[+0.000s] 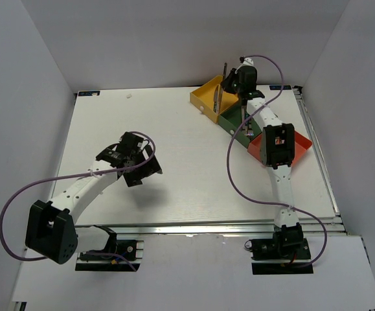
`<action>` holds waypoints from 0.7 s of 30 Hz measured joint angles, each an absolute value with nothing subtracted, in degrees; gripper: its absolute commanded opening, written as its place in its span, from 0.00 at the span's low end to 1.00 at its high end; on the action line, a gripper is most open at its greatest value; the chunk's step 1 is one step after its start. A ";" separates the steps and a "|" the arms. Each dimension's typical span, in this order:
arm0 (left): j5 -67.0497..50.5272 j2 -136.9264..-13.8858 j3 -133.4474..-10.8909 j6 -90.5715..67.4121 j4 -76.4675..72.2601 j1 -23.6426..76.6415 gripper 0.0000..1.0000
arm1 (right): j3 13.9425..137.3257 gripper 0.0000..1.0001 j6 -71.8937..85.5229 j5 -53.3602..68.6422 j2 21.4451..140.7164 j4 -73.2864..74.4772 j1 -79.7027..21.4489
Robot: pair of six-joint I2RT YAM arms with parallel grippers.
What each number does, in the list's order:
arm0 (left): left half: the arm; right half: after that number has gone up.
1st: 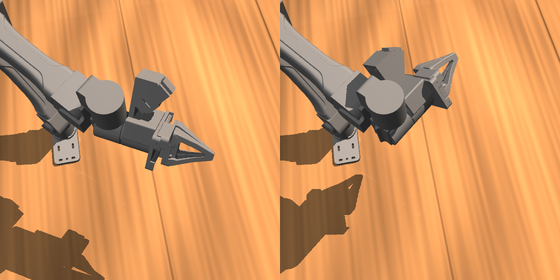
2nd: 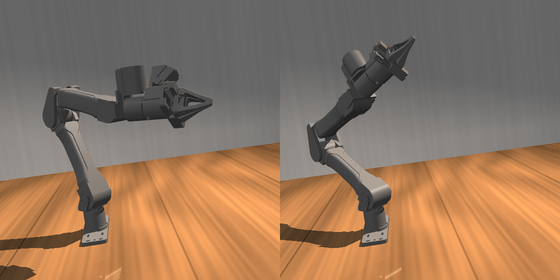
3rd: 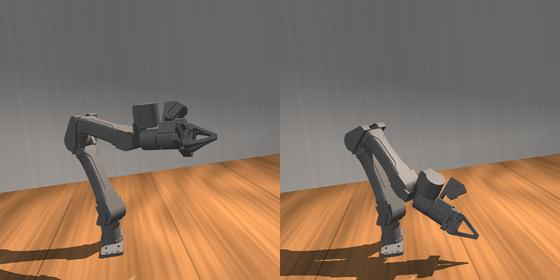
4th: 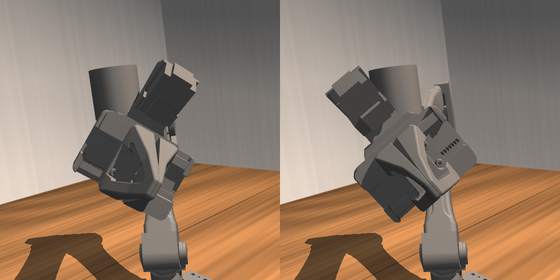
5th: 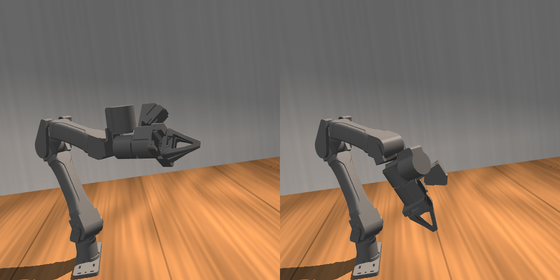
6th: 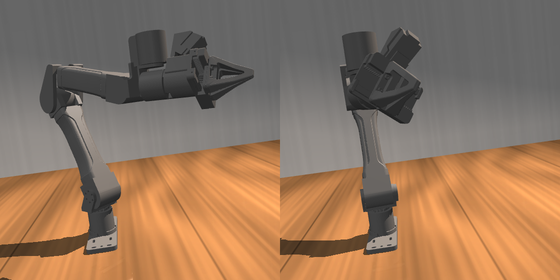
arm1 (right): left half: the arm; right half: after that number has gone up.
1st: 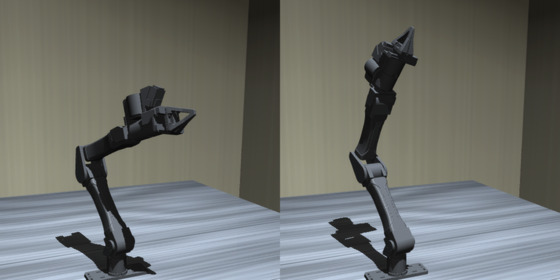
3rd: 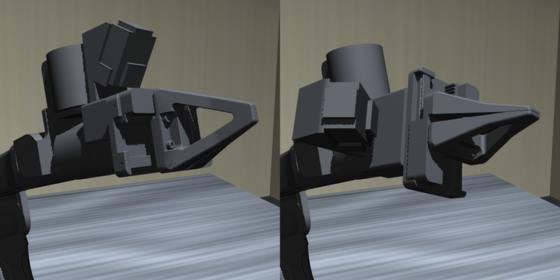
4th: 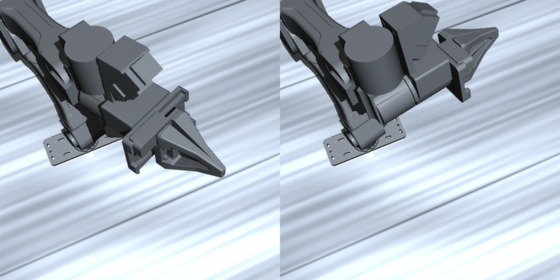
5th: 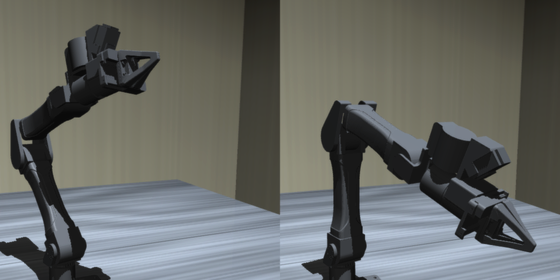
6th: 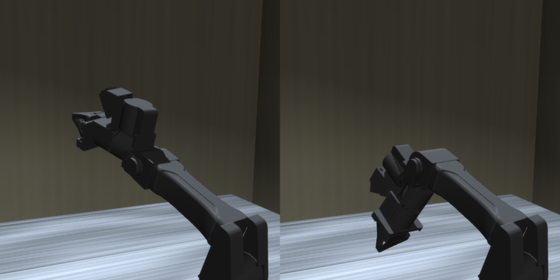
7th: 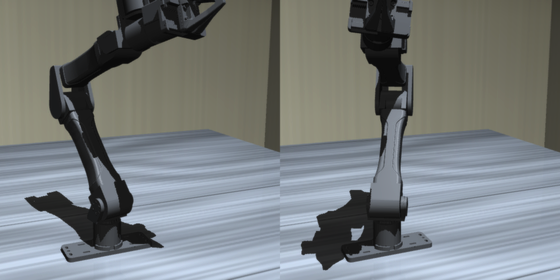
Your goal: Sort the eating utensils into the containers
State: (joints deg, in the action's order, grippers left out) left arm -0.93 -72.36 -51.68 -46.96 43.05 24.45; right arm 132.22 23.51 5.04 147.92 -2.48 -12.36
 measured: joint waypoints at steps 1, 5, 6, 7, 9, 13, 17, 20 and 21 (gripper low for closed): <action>-1.10 -72.62 -51.68 -46.76 42.89 24.45 0.98 | 132.11 0.11 23.40 4.99 147.92 -2.68 -12.36; -1.56 -74.04 -51.68 -46.13 42.81 24.45 0.98 | 130.85 0.27 22.98 4.71 147.89 -3.88 -12.40; -1.63 -74.41 -51.68 -45.98 42.78 24.45 0.98 | 130.50 0.33 22.74 4.67 147.89 -3.79 -12.43; -1.72 -74.67 -51.68 -45.82 42.74 24.45 0.98 | 130.43 0.49 22.72 4.64 147.89 -3.66 -12.47; -1.93 -75.13 -51.68 -45.54 42.50 24.45 0.98 | 130.41 0.68 22.72 4.43 147.89 -3.66 -12.51; -2.42 -76.23 -51.70 -45.04 41.76 24.45 0.98 | 130.41 0.89 22.22 3.73 147.81 -4.38 -12.75; -1.76 -76.73 -52.60 -44.38 42.44 24.45 0.98 | 130.45 0.89 21.80 2.61 147.11 -4.27 -12.88; 1.43 -76.90 -55.77 -43.42 45.10 24.45 0.98 | 130.45 0.89 21.04 0.91 144.88 -2.50 -12.88; 3.29 -77.10 -57.49 -42.89 46.37 24.43 0.98 | 130.39 0.89 20.60 -0.01 143.48 -1.26 -12.88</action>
State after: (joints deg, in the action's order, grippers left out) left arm 3.29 -77.10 -57.49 -42.89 46.37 24.43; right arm 130.39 20.60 -0.01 143.48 -1.26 -12.88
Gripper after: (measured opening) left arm 0.979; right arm 0.893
